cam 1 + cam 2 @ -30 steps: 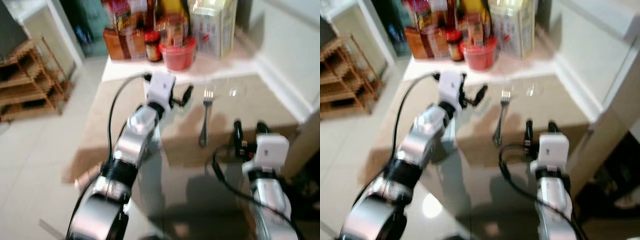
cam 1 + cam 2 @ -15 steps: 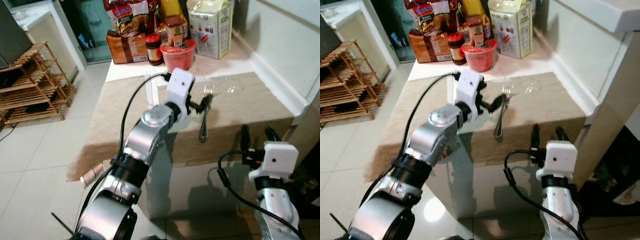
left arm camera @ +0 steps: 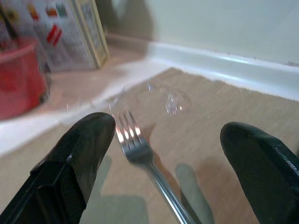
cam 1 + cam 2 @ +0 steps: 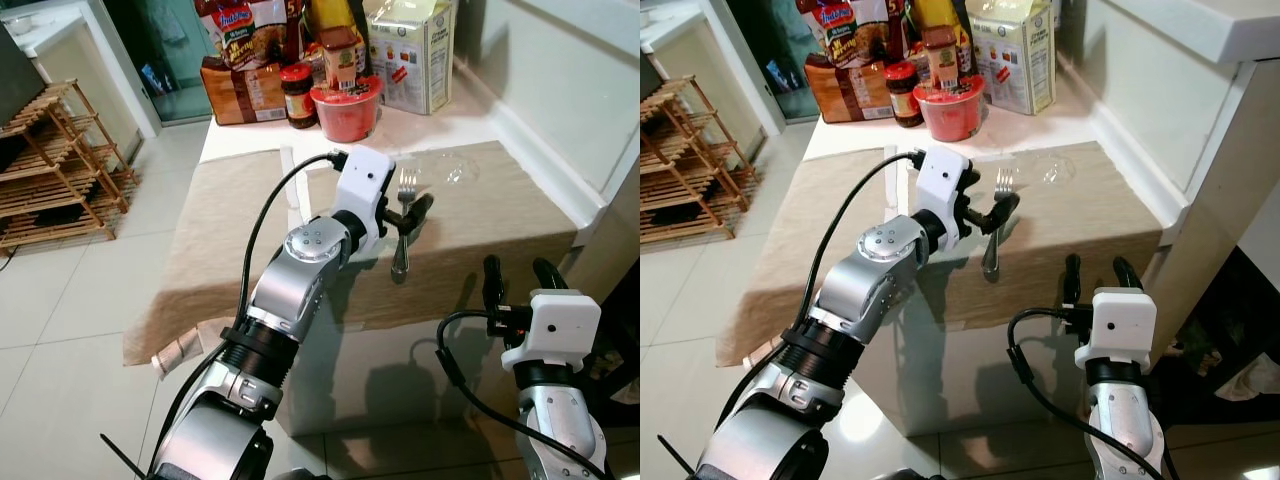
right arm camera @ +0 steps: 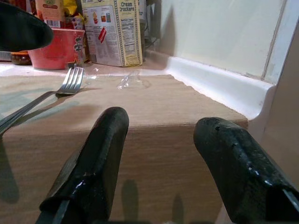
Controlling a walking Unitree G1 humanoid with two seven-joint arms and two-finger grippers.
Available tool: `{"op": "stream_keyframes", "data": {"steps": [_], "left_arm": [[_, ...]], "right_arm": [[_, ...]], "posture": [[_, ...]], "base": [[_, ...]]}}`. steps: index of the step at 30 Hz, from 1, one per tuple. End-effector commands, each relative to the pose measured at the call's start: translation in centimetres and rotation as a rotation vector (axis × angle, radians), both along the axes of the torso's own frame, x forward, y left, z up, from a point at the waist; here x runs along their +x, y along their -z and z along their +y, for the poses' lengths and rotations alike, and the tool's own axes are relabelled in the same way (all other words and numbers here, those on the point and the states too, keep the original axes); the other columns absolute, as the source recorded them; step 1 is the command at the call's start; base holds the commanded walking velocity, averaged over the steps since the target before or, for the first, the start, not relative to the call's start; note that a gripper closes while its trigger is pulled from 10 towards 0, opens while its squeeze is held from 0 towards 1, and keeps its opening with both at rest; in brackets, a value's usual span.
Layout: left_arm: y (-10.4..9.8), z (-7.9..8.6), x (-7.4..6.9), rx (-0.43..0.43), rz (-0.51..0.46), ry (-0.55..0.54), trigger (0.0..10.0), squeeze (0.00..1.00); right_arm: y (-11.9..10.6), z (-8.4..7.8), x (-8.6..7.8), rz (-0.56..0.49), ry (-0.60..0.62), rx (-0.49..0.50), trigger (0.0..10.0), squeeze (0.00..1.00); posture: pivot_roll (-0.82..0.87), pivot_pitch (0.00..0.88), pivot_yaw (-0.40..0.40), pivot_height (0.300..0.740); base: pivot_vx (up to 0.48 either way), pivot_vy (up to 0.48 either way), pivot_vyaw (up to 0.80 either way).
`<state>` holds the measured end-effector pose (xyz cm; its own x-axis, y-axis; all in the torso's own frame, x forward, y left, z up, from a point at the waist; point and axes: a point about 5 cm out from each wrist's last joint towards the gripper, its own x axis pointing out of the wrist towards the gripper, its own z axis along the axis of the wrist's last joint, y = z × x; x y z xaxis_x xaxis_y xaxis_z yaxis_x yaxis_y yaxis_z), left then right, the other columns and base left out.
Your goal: Setting the table
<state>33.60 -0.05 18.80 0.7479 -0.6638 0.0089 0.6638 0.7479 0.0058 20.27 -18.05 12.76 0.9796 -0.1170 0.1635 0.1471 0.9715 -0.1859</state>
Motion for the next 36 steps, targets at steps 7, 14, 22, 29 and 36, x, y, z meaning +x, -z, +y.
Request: {"op": "stream_keyframes", "data": {"steps": [7, 14, 22, 29, 36], "left_arm": [[2.8, -2.2, -1.6, 0.075, 0.063, 0.073, 10.0, 0.00], [3.5, -2.7, -1.7, 0.099, 0.120, 0.093, 10.0, 0.00], [2.2, -3.2, -0.8, 0.130, 0.175, 0.092, 10.0, 0.00], [2.6, -3.2, -0.2, 0.112, 0.337, 0.055, 10.0, 0.00], [4.0, -2.7, 0.1, 0.178, 0.405, 0.023, 6.7, 0.00]], "right_arm": [[-0.6, 0.8, -0.1, -0.018, -0.010, 0.010, 10.0, 0.00], [-0.5, 1.0, -0.2, -0.014, -0.007, 0.015, 10.0, 0.00], [-0.3, 1.0, -0.2, -0.004, -0.007, 0.017, 10.0, 0.00], [-0.4, 1.0, -0.1, -0.004, -0.003, 0.020, 10.0, 0.00], [-0.2, 1.1, -0.1, 0.005, 0.003, 0.022, 10.0, 0.00]], "posture": [[-0.13, 0.000, 0.166, 0.740], [-0.14, 0.000, 0.173, 0.740], [-0.13, 0.000, 0.177, 0.740], [-0.14, 0.000, 0.185, 0.740], [-0.14, 0.000, 0.189, 0.740]], "base": [[0.000, 0.000, 0.00], [0.000, 0.000, 0.00], [0.000, 0.000, 0.00], [0.000, 0.000, 0.00], [0.000, 0.000, 0.00]]}}
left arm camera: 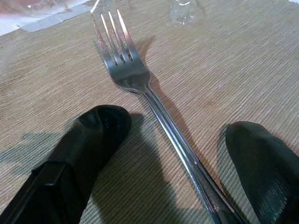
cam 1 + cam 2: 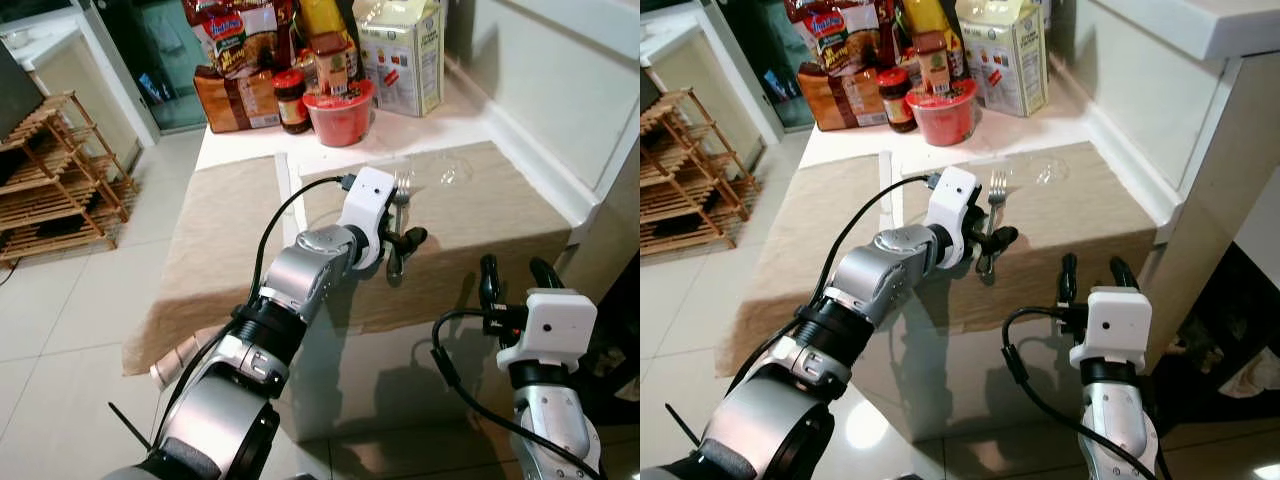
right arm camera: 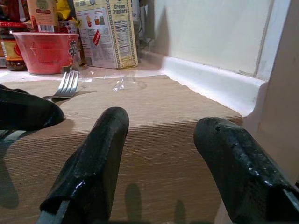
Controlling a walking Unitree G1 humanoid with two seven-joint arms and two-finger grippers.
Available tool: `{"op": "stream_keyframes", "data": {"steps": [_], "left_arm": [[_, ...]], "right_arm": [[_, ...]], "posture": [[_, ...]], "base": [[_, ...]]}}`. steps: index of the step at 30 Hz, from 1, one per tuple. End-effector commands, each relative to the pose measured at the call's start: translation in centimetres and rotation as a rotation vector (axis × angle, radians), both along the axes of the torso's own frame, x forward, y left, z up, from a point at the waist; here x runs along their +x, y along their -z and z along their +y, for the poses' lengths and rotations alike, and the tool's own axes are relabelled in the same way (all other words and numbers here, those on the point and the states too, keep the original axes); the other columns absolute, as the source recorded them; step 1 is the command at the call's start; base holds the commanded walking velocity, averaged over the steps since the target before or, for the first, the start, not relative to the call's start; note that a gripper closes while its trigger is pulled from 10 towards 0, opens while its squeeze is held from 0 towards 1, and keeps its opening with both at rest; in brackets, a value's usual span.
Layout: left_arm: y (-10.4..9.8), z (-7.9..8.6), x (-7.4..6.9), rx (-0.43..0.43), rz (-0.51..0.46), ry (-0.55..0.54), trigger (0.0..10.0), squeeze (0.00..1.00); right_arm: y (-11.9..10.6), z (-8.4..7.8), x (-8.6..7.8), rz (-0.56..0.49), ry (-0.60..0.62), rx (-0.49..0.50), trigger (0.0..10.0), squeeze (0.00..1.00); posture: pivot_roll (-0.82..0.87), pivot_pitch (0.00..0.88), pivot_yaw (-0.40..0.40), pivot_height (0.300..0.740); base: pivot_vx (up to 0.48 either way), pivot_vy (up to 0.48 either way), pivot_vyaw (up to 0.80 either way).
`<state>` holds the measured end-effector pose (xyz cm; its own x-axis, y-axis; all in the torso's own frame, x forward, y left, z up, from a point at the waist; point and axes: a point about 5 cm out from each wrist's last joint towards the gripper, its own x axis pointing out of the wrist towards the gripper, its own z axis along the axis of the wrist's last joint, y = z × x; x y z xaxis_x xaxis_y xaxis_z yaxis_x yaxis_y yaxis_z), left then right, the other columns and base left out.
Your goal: Setting the table
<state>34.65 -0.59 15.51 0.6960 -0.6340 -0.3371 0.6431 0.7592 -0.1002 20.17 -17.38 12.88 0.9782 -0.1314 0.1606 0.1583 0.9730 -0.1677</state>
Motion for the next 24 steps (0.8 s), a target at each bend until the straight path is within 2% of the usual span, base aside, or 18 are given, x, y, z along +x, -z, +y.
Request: {"op": "stream_keyframes", "data": {"steps": [1, 3, 10, 13, 14, 15, 16, 24], "left_arm": [[0.9, -2.2, -1.0, 0.039, 0.067, 0.037, 0.0, 0.00], [1.3, -2.2, -1.0, 0.070, 0.070, 0.054, 0.0, 0.00], [2.1, -2.1, -1.2, 0.100, 0.073, 0.063, 0.0, 0.00], [2.5, -2.0, -1.3, 0.091, 0.114, 0.059, 0.0, 0.00], [2.7, -2.0, -1.4, 0.074, 0.152, 0.051, 0.0, 0.00], [3.3, -1.9, -1.6, 0.041, 0.235, 0.034, 0.0, 0.00], [3.4, -1.8, -1.6, 0.036, 0.252, 0.029, 0.0, 0.00], [3.9, -1.5, -1.6, 0.023, 0.292, -0.001, 0.0, 0.00]], "right_arm": [[-0.1, 0.4, 0.0, 0.005, -0.008, 0.003, 10.0, 0.00], [0.0, 0.4, 0.1, 0.007, -0.007, 0.004, 10.0, 0.00], [0.1, 0.5, 0.2, 0.005, -0.003, 0.007, 10.0, 0.00], [0.1, 0.5, 0.2, 0.006, -0.004, 0.008, 10.0, 0.00], [0.1, 0.5, 0.2, 0.006, -0.004, 0.008, 10.0, 0.00], [0.1, 0.5, 0.2, 0.006, -0.003, 0.008, 10.0, 0.00], [0.1, 0.4, 0.2, 0.006, -0.003, 0.009, 10.0, 0.00], [0.2, 0.4, 0.2, 0.010, -0.001, 0.010, 10.0, 0.00]], "posture": [[-0.14, 0.000, 0.189, 0.740], [-0.14, 0.000, 0.191, 0.740], [-0.14, 0.000, 0.197, 0.740], [-0.14, 0.000, 0.197, 0.740], [-0.14, 0.000, 0.197, 0.740], [-0.14, 0.000, 0.198, 0.740], [-0.14, 0.000, 0.198, 0.740], [-0.14, 0.000, 0.196, 0.740]], "base": [[0.000, 0.000, 0.00], [0.000, 0.000, 0.00], [0.000, 0.000, 0.00], [0.000, 0.000, 0.00], [0.000, 0.000, 0.00], [0.000, 0.000, 0.00], [0.000, 0.000, 0.00], [0.000, 0.000, 0.00]]}}
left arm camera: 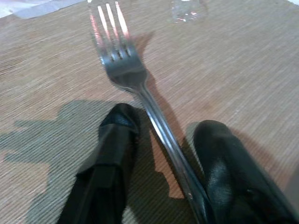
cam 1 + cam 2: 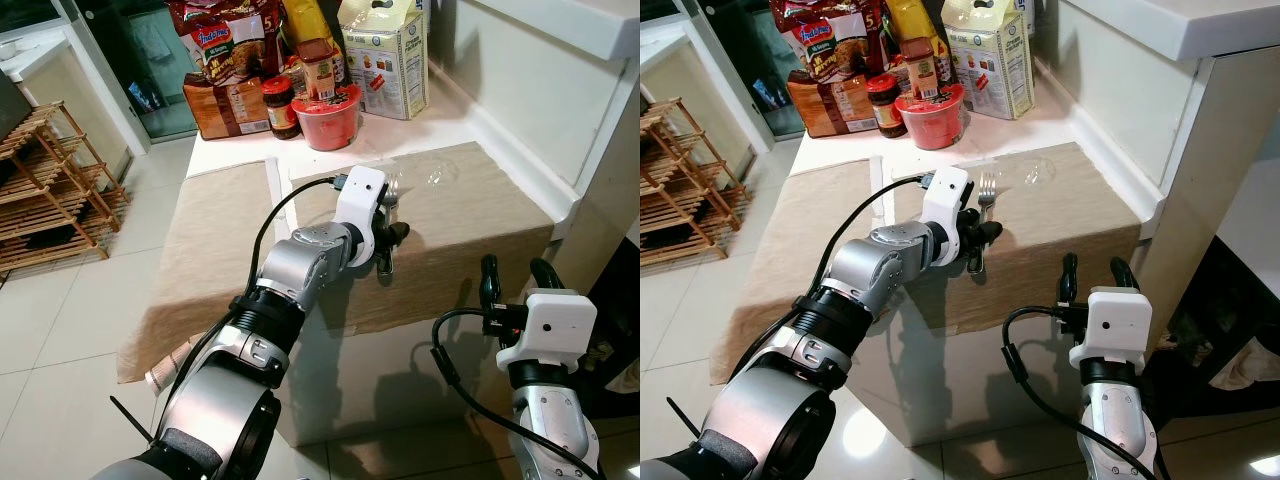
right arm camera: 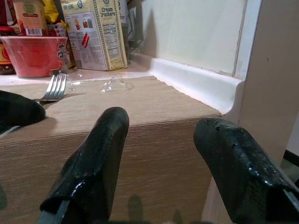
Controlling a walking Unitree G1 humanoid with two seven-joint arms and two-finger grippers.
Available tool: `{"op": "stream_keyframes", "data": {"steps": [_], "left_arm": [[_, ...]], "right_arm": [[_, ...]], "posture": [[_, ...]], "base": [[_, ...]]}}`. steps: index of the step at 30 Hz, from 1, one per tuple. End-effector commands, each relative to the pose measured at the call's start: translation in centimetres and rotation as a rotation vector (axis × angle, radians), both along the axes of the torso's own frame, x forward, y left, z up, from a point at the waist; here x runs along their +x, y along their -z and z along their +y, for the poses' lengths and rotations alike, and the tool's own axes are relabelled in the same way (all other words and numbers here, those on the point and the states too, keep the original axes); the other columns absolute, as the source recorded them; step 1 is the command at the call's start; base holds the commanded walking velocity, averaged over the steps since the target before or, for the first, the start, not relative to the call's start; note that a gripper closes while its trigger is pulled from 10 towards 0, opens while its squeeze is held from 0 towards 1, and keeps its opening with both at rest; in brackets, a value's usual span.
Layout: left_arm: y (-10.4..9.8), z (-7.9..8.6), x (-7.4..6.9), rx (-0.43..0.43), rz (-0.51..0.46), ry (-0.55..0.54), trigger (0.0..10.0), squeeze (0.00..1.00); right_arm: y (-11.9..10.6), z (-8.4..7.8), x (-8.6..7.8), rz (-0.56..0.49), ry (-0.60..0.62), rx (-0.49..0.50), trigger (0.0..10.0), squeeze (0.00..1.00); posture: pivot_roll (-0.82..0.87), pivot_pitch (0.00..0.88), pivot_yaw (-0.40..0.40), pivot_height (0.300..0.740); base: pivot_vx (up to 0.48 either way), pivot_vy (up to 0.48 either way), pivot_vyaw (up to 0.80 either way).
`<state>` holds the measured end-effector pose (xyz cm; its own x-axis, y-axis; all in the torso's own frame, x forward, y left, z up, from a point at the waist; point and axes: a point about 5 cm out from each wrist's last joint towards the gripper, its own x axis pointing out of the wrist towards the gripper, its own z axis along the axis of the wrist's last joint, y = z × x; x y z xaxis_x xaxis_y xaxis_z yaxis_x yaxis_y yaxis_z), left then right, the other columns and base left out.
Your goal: Setting the table
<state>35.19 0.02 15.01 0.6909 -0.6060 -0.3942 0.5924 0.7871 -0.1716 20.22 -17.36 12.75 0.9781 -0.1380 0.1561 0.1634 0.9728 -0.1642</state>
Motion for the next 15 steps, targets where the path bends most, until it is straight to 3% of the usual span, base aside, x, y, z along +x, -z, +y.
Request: {"op": "stream_keyframes", "data": {"steps": [1, 5, 10, 15], "left_arm": [[3.43, -2.12, -2.12, 0.031, 0.198, 0.047, 0.0, 0.00], [3.48, -1.93, -1.99, 0.047, 0.184, 0.037, 0.0, 0.00], [3.21, -1.94, -1.84, 0.092, 0.090, 0.052, 0.0, 0.00], [2.83, -1.89, -1.74, 0.062, 0.035, 0.039, 0.0, 0.00]], "right_arm": [[0.14, 0.36, 0.15, 0.007, -0.007, 0.005, 10.0, 0.00], [0.16, 0.29, 0.13, 0.009, -0.005, 0.005, 10.0, 0.00], [0.21, 0.32, 0.20, 0.012, -0.005, 0.006, 10.0, 0.00], [0.32, 0.32, 0.15, 0.016, -0.004, 0.012, 10.0, 0.00]], "posture": [[-0.14, 0.000, 0.195, 0.740], [-0.14, 0.000, 0.195, 0.740], [-0.14, 0.000, 0.193, 0.740], [-0.13, 0.000, 0.190, 0.740]], "base": [[0.000, 0.000, 0.00], [0.000, 0.000, 0.00], [0.000, 0.000, 0.00], [0.000, 0.000, 0.00]]}}
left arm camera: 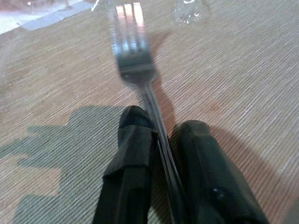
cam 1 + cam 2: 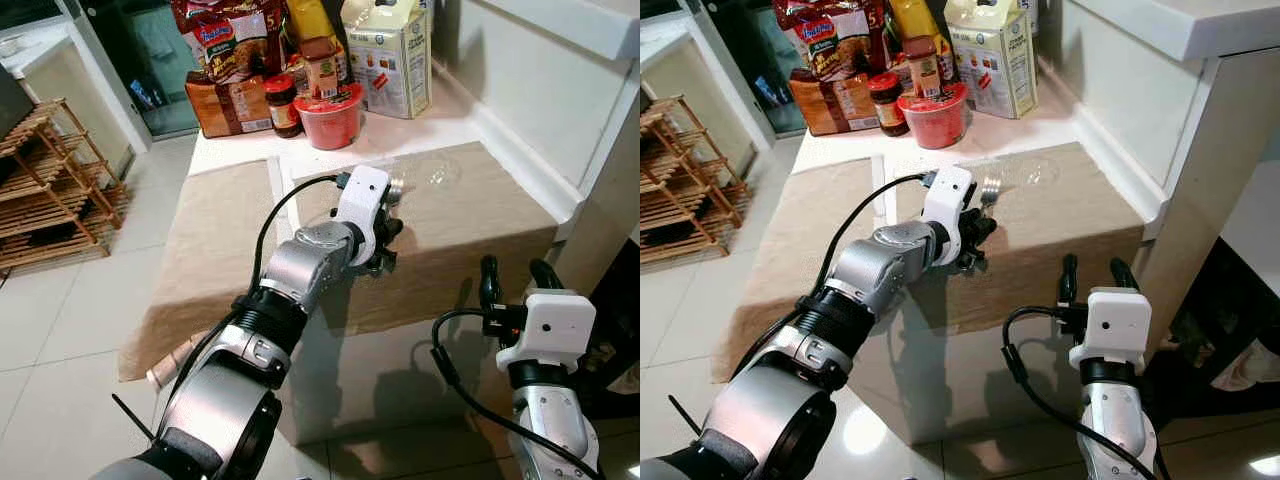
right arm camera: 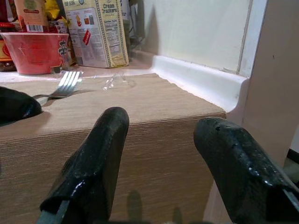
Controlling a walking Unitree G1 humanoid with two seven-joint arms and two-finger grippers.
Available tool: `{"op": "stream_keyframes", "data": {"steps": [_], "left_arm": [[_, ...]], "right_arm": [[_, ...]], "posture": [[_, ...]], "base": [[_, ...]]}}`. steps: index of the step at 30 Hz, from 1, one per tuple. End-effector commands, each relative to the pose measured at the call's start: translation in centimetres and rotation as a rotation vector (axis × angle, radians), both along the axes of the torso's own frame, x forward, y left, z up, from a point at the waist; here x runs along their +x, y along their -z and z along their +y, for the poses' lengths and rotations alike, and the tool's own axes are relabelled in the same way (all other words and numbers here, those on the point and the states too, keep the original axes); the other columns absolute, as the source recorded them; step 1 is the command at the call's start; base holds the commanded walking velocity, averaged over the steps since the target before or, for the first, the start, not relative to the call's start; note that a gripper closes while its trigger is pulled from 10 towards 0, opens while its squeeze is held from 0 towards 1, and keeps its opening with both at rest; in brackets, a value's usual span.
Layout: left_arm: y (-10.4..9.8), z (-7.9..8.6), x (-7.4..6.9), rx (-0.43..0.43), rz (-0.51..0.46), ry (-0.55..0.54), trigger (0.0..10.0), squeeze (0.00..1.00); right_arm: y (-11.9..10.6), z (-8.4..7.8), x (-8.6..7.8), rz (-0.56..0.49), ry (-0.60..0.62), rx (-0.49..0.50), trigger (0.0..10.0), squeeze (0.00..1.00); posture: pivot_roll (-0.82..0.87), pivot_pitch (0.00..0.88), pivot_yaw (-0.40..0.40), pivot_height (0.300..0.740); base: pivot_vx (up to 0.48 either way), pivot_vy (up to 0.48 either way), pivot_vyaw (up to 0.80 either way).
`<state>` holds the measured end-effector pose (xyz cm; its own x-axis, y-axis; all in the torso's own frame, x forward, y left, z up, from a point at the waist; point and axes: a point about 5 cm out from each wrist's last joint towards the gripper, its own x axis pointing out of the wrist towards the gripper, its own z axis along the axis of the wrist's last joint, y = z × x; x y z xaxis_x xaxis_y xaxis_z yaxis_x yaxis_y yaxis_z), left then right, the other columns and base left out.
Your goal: Setting the table
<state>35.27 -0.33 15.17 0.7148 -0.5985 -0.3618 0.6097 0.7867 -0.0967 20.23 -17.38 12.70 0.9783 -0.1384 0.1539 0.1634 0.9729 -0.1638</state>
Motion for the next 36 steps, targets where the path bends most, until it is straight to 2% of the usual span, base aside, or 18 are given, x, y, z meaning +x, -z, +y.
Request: {"op": "stream_keyframes", "data": {"steps": [1, 6, 7, 9, 10, 11, 16, 17, 21, 27, 28, 30, 32, 36], "left_arm": [[2.9, -1.5, -1.8, 0.025, 0.102, 0.024, 0.0, 0.00], [1.8, -1.3, -1.5, -0.020, 0.010, 0.021, 0.0, 0.00], [0.7, -1.3, -1.3, -0.089, -0.055, 0.029, 0.0, 0.00], [0.3, -1.3, -1.3, -0.108, -0.075, 0.030, 0.0, 0.00], [-0.8, -1.1, -1.1, -0.147, -0.157, 0.024, 0.0, 0.00], [-1.1, -0.9, -1.1, -0.160, -0.180, 0.023, 0.0, 0.00], [-2.0, -0.5, -1.0, -0.210, -0.248, 0.004, 0.0, 0.00], [-2.5, 0.0, -0.8, -0.244, -0.271, -0.023, 0.0, 0.00], [-3.2, 0.9, -0.5, -0.283, -0.328, -0.067, 0.0, 0.00], [-4.0, 2.4, -0.4, -0.301, -0.447, -0.120, 0.0, 0.00], [-3.9, 3.2, -0.6, -0.319, -0.462, -0.147, 0.0, 0.00], [-3.8, 3.6, -0.7, -0.324, -0.474, -0.162, 0.0, 0.00], [-4.0, 5.0, -0.9, -0.329, -0.535, -0.204, 0.0, 0.00], [-3.2, 6.3, -0.9, -0.301, -0.543, -0.249, 0.0, 0.00]], "right_arm": [[0.3, 0.3, 0.1, 0.015, -0.004, 0.012, 10.0, 0.00], [0.3, 0.3, 0.2, 0.015, -0.006, 0.012, 10.0, 0.00], [0.3, 0.3, 0.3, 0.015, -0.007, 0.012, 10.0, 0.00], [0.3, 0.3, 0.3, 0.015, -0.007, 0.012, 10.0, 0.00], [0.3, 0.3, 0.5, 0.013, -0.008, 0.011, 10.0, 0.00], [0.3, 0.2, 0.6, 0.013, -0.009, 0.010, 10.0, 0.00], [0.3, 0.1, 0.9, 0.009, -0.011, 0.008, 10.0, 0.00], [0.3, 0.1, 1.1, 0.006, -0.014, 0.005, 10.0, 0.00], [0.2, 0.1, 1.6, -0.003, -0.019, -0.001, 10.0, 0.00], [-0.2, -0.3, 2.2, -0.027, -0.017, -0.017, 10.0, 0.00], [-0.7, -0.5, 2.6, -0.055, -0.009, -0.016, 10.0, 0.00], [-1.0, -0.6, 2.7, -0.069, -0.005, -0.018, 10.0, 0.00], [-1.6, -0.8, 2.8, -0.100, -0.002, -0.024, 10.0, 0.00], [-2.0, -0.9, 2.7, -0.122, 0.017, -0.036, 10.0, 0.00]], "posture": [[-0.13, 0.000, 0.190, 0.740], [-0.13, 0.000, 0.185, 0.740], [-0.13, 0.000, 0.182, 0.740], [-0.13, 0.000, 0.182, 0.740], [-0.12, 0.000, 0.178, 0.740], [-0.12, 0.000, 0.177, 0.740], [-0.11, 0.000, 0.173, 0.740], [-0.11, 0.000, 0.169, 0.740], [-0.10, 0.000, 0.165, 0.740], [-0.09, 0.000, 0.155, 0.740], [-0.09, 0.000, 0.152, 0.740], [-0.09, 0.000, 0.150, 0.740], [-0.08, 0.000, 0.148, 0.740], [-0.09, 0.000, 0.146, 0.740]], "base": [[0.000, 0.000, 0.00], [0.000, 0.000, 0.00], [0.000, 0.000, 0.00], [0.000, 0.000, 0.00], [0.000, 0.000, 0.00], [0.000, 0.000, 0.00], [0.000, 0.000, 0.00], [0.000, 0.000, 0.00], [0.000, 0.000, 0.00], [0.000, 0.000, 0.00], [0.000, 0.000, 0.00], [0.000, 0.000, 0.00], [0.000, 0.000, 0.00], [0.000, 0.000, 0.00]]}}
